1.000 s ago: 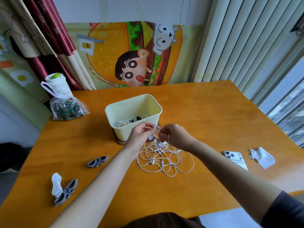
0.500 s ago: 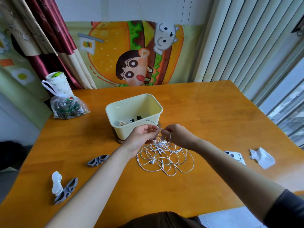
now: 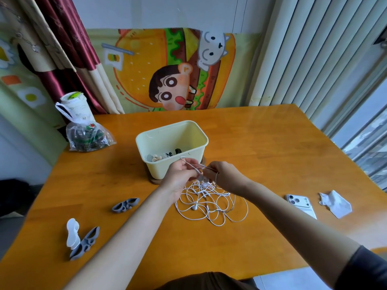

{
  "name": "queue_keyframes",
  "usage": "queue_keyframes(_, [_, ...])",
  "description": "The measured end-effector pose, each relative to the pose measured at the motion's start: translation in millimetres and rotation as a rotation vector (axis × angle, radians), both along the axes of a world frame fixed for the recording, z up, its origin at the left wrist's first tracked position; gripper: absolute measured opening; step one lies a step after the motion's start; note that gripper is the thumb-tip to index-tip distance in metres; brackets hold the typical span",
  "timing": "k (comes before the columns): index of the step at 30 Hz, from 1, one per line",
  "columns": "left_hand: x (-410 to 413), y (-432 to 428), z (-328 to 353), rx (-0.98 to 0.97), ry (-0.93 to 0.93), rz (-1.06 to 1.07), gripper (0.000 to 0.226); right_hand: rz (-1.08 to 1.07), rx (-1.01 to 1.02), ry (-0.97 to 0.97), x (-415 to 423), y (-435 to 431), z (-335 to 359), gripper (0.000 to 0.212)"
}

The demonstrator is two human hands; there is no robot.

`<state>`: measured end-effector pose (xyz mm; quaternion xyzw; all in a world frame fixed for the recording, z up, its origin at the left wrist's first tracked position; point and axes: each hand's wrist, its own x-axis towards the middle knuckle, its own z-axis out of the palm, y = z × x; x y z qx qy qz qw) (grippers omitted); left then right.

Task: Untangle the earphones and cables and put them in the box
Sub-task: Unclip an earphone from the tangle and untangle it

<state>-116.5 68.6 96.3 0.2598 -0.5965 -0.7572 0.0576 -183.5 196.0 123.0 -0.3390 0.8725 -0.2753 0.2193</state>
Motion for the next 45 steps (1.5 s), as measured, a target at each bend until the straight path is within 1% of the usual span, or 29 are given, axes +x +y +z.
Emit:
queue_keyframes(2, [-0.4,0.8,0.6,0.084,0.027,0.040,0.031,0.001,-0.024,-0.007,1.5,-0.8,0.8,0.025])
queue_keyframes(4, [-1.0,1.2,0.6,0.149,0.040,0.075,0.029,0.000,-0.056,-0.005,2.6,-1.9,0.3,0.018])
queue_keyframes(6, [-1.2,1.5,0.9,0.196,0.054,0.105,0.029,-0.020,-0.092,0.019,2.5,-2.8,-1.4,0.014])
queue_keyframes(8, [-0.4,2.8,1.2,0.230,0.056,0.121,0.026,-0.064,-0.123,0.042,0.0,-3.9,-6.1,0.015])
queue_keyframes(10, [1.0,5.6,2.7,0.235,0.019,0.105,0.019,-0.121,-0.148,0.055,-3.6,-5.8,-10.8,0.017])
queue_keyframes(12, [1.8,7.7,4.2,0.236,-0.021,0.085,0.011,-0.154,-0.162,0.065,-6.2,-7.5,-13.9,0.014])
queue_keyframes(15, [0.6,7.1,4.8,0.251,-0.040,0.088,0.008,-0.175,-0.183,0.081,-7.4,-7.5,-15.8,0.012])
queue_keyframes(18, [0.8,6.6,5.2,0.234,-0.078,0.048,0.006,-0.180,-0.185,0.083,-7.3,-7.1,-16.9,0.014])
queue_keyframes(22, [0.0,5.9,2.0,0.300,-0.027,0.036,0.008,-0.164,-0.118,0.083,-7.7,-6.3,-19.9,0.022])
queue_keyframes(28, [-0.3,2.9,-0.1,0.354,0.028,0.024,0.008,-0.155,-0.132,0.058,-10.6,-3.3,-18.3,0.024])
queue_keyframes(30, [0.6,0.6,-1.3,0.248,0.029,-0.035,0.007,-0.149,-0.132,0.072,-12.6,-1.4,-14.0,0.022])
queue_keyframes(32, [3.0,-5.5,-4.8,0.045,-0.004,-0.111,0.008,-0.136,-0.113,0.077,-15.7,2.3,-8.2,0.020])
queue_keyframes(34, [6.3,-14.1,-10.6,-0.169,-0.055,-0.157,0.012,-0.092,-0.051,0.068,-19.4,5.5,-3.6,0.019])
queue_keyframes(35, [8.1,-18.5,-12.9,-0.218,-0.081,-0.156,0.014,-0.066,-0.010,0.057,-21.1,6.8,-2.3,0.020])
queue_keyframes(38, [11.7,-27.9,-19.4,-0.255,-0.141,-0.146,0.014,-0.017,0.080,-0.002,-23.9,10.4,0.2,0.022])
queue_keyframes(41, [14.2,-37.1,-29.3,-0.430,-0.272,-0.150,0.008,0.005,0.092,-0.024,-24.7,11.2,2.7,0.020])
queue_keyframes(43, [14.5,-39.8,-36.5,-0.543,-0.347,-0.150,0.023,0.022,0.078,-0.019,-24.7,10.5,4.8,0.020])
queue_keyframes(44, [14.0,-38.7,-37.3,-0.567,-0.339,-0.146,0.030,0.039,0.066,-0.026,-24.1,10.1,6.0,0.021])
queue_keyframes(45, [13.0,-35.7,-35.7,-0.577,-0.290,-0.146,0.033,0.065,0.052,-0.035,-23.1,9.6,7.3,0.022])
